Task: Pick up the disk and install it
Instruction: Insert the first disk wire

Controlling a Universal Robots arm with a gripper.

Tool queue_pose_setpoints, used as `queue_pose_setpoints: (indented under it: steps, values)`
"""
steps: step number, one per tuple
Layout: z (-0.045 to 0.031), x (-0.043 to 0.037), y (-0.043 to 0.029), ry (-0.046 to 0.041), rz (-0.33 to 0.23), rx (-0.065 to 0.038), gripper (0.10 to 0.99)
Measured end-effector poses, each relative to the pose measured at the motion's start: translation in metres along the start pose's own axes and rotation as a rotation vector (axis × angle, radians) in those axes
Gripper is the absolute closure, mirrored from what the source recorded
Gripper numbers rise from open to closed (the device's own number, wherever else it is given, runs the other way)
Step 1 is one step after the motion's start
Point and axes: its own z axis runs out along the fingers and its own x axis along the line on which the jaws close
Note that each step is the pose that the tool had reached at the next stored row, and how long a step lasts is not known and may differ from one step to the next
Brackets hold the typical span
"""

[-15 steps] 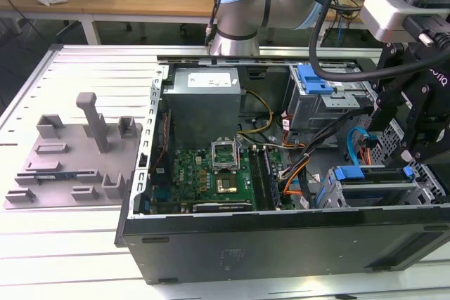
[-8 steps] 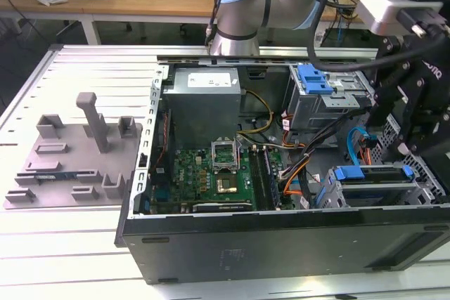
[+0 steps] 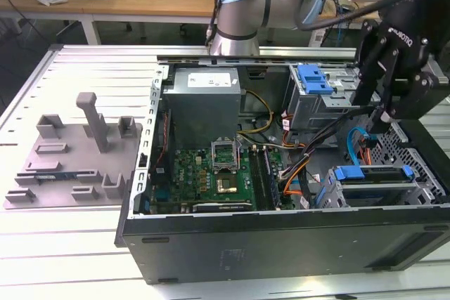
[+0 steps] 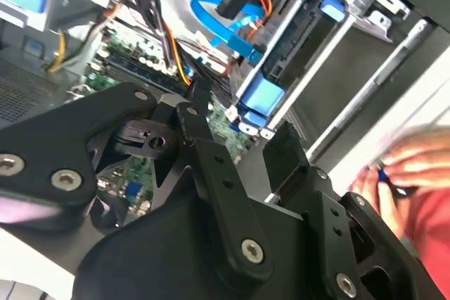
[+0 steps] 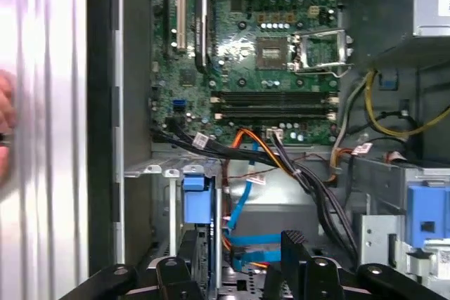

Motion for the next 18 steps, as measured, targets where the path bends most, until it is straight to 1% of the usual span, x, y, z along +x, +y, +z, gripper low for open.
queue_pose_setpoints:
  steps: [1,2,3,4,5,8,10,11,12,13,14,15,16,17,18]
  values:
    - [-0.0004,-0.0072,-0.0001,0.0436,-0.001,-0.008,0.502]
    - [-0.0003,-0.0139,-0.0001,0.0626,-0.001,-0.009,0.502]
    - [0.0015,-0.0218,-0.0001,0.0663,-0.001,-0.009,0.502]
    - [0.0033,-0.0256,-0.0001,0.0663,-0.001,-0.009,0.502]
    - [0.0044,-0.0277,-0.0001,0.0664,-0.001,-0.009,0.502]
    - [0.0059,-0.0291,-0.0001,0.0670,0.002,0.008,0.502]
    - [0.0068,-0.0312,-0.0009,0.0787,0.001,0.015,0.502]
    - [0.0069,-0.0318,-0.0010,0.0825,0.002,0.021,0.502]
    - [0.0071,-0.0324,-0.0011,0.0866,0.003,0.032,0.502]
    - [0.0071,-0.0328,-0.0011,0.0891,0.004,0.039,0.502]
    - [0.0072,-0.0339,-0.0011,0.0933,0.005,0.046,0.502]
    - [0.0070,-0.0359,-0.0012,0.1096,0.005,0.051,0.502]
    - [0.0070,-0.0378,-0.0012,0.1234,0.005,0.052,0.502]
    - [0.0069,-0.0408,-0.0014,0.1443,0.005,0.053,0.502]
    - [0.0068,-0.0449,-0.0017,0.1767,0.004,0.054,0.502]
